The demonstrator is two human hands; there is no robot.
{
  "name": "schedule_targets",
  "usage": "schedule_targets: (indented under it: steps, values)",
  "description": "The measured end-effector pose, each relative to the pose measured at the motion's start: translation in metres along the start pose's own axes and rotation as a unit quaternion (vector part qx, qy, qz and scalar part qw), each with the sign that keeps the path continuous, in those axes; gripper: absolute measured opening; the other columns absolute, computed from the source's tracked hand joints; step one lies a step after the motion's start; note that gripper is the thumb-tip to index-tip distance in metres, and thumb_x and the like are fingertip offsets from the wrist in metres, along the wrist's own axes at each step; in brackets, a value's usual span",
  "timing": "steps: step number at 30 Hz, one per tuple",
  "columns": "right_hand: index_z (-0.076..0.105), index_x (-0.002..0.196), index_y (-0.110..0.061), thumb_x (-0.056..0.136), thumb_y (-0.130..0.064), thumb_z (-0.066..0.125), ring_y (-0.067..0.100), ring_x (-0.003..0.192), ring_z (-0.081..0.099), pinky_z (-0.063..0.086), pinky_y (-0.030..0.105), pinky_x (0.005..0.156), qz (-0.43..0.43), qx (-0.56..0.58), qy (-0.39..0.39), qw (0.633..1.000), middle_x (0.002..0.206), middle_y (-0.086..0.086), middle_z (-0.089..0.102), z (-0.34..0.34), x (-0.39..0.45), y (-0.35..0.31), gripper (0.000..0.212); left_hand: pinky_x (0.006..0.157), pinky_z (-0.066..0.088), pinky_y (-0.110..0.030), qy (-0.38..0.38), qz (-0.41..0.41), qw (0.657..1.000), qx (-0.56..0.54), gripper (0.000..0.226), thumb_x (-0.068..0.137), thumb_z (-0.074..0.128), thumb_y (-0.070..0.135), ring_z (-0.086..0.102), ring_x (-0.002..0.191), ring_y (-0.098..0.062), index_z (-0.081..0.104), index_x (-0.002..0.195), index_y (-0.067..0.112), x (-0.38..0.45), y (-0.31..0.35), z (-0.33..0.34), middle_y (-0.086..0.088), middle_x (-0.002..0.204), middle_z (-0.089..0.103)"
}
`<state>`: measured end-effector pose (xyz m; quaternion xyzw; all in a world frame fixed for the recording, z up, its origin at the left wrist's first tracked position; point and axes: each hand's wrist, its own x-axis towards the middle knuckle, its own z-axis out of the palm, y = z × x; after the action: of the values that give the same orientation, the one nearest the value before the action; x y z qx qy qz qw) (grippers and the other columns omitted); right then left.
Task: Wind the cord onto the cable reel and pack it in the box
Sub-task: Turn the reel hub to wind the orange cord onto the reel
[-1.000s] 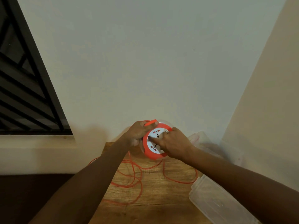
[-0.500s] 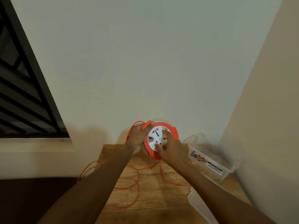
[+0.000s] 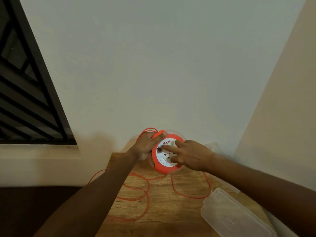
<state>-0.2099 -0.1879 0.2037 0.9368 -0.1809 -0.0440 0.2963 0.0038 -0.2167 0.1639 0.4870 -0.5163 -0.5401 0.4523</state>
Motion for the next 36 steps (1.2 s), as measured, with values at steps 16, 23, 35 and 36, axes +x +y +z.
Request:
schedule_targets:
  steps: [16,23,35,36]
  values:
    - [0.026,0.148,-0.042,0.094,-0.039,0.061,0.038,0.121,0.047,0.041,0.047,0.097,-0.033,-0.141,-0.119,0.982,0.151,0.018,0.032,-0.018,0.021,-0.011,0.064,0.070,0.065,-0.033,0.005,-0.011,0.998,0.060,0.035,0.088,0.074,0.053,0.080,0.085,-0.026,0.076,0.102,0.021,-0.002,0.012,-0.002,-0.003,0.093,0.082]
    - [0.022,0.151,-0.030,0.094,-0.028,0.060,0.038,0.101,0.064,0.049,0.048,0.089,0.135,-0.054,-0.066,0.987,0.121,0.023,0.061,-0.016,0.032,0.000,0.069,0.067,0.065,-0.037,0.066,0.002,0.996,-0.058,0.039,0.089,0.073,0.051,0.080,0.085,-0.027,0.075,0.110,0.018,-0.001,0.021,0.003,-0.006,0.098,0.083]
    - [0.037,0.148,-0.022,0.087,-0.044,0.064,0.026,0.097,0.069,0.060,0.037,0.077,0.514,0.646,0.116,0.552,0.139,0.004,0.056,0.001,0.044,-0.018,0.069,0.082,0.065,-0.050,0.154,0.008,0.982,-0.113,0.031,0.085,0.079,0.048,0.079,0.089,-0.031,0.078,0.098,0.019,0.009,0.010,0.023,-0.008,0.094,0.083]
    - [0.032,0.150,-0.023,0.086,-0.040,0.066,0.027,0.086,0.072,0.061,0.036,0.070,0.504,0.667,0.108,0.538,0.139,0.004,0.055,0.002,0.042,-0.022,0.075,0.079,0.066,-0.047,0.148,0.004,0.983,-0.110,0.031,0.086,0.079,0.048,0.080,0.089,-0.031,0.078,0.097,0.019,0.009,0.009,0.021,-0.008,0.093,0.083]
